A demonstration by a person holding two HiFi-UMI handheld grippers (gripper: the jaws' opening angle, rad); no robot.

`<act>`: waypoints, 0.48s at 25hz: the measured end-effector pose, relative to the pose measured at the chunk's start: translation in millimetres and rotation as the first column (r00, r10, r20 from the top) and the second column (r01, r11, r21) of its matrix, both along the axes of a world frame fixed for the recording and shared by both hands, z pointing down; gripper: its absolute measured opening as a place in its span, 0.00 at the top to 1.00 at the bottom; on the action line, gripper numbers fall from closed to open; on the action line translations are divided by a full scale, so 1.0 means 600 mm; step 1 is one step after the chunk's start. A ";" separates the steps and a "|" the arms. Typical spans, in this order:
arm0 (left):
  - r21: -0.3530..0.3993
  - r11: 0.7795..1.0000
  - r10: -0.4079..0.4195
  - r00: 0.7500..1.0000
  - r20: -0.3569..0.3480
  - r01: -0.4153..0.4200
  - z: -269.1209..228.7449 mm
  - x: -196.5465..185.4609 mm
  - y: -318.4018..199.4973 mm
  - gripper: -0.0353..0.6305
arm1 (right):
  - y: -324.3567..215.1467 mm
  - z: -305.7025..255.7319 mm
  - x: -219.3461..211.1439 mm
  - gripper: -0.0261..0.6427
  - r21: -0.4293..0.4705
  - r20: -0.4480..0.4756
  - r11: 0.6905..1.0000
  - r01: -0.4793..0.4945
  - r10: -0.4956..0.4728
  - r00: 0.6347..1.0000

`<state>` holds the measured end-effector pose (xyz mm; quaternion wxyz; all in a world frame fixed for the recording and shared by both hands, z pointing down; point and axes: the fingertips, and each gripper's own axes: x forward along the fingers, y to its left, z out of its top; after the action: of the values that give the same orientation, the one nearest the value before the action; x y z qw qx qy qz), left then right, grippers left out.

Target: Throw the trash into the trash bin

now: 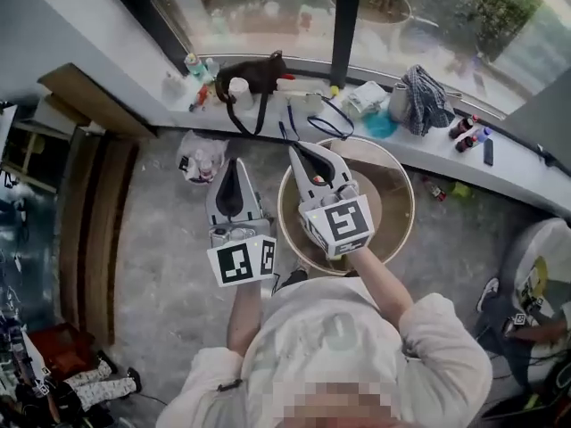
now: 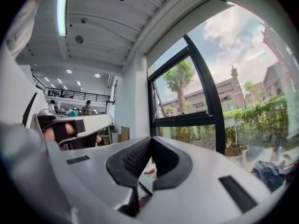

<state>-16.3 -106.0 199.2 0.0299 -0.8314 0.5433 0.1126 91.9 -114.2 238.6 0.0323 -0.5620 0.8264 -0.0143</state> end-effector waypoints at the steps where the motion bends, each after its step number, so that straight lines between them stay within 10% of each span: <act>1: 0.000 1.000 0.023 1.000 0.003 -0.023 -0.001 0.015 0.000 0.93 | 0.002 -0.001 0.012 0.94 -0.001 0.004 1.000 -0.015 0.015 1.000; 12: -0.021 0.995 0.101 0.994 -0.044 -0.102 -0.005 0.076 -0.001 0.93 | 0.011 0.025 0.081 0.94 -0.048 -0.045 0.994 -0.098 0.096 0.994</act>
<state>29.1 -106.8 196.1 0.0029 -0.8557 0.5021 0.1252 140.6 -107.5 253.4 0.0012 -0.6023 0.7980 -0.0217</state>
